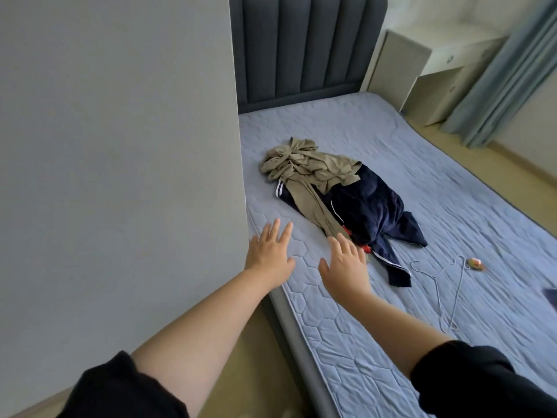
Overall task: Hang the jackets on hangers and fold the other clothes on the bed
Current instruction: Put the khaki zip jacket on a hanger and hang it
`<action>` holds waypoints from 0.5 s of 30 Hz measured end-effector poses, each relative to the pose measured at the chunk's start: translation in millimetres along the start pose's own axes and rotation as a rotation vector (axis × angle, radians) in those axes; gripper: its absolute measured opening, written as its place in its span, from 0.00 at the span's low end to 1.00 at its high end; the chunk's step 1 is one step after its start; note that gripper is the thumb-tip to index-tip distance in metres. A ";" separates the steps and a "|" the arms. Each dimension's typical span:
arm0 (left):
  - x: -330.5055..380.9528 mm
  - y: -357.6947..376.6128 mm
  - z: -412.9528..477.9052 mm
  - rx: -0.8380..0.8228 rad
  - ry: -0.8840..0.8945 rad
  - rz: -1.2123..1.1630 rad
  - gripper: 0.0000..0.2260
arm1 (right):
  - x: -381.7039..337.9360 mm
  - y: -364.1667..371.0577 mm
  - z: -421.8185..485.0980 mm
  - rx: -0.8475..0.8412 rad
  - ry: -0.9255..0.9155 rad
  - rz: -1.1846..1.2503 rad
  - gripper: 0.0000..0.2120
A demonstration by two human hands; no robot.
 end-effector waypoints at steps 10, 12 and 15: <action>-51.9 187.4 141.3 -0.132 -0.047 -0.149 0.31 | 53.3 220.0 120.2 -0.224 0.140 -0.063 0.26; -63.2 228.9 164.8 -0.143 -0.070 -0.179 0.31 | 65.3 263.4 143.3 -0.238 0.166 -0.053 0.27; -75.5 293.6 198.7 -0.154 -0.087 -0.224 0.31 | 85.7 325.9 176.7 -0.254 0.224 0.027 0.27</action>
Point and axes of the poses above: each hand's wrist, its own z-axis towards the middle knuckle, its own y-axis out of the palm, x = y × z, the point moved 8 cm from there along z, towards the middle knuckle, and after that the axes turned 6 degrees about y, right-handed, at the moved point
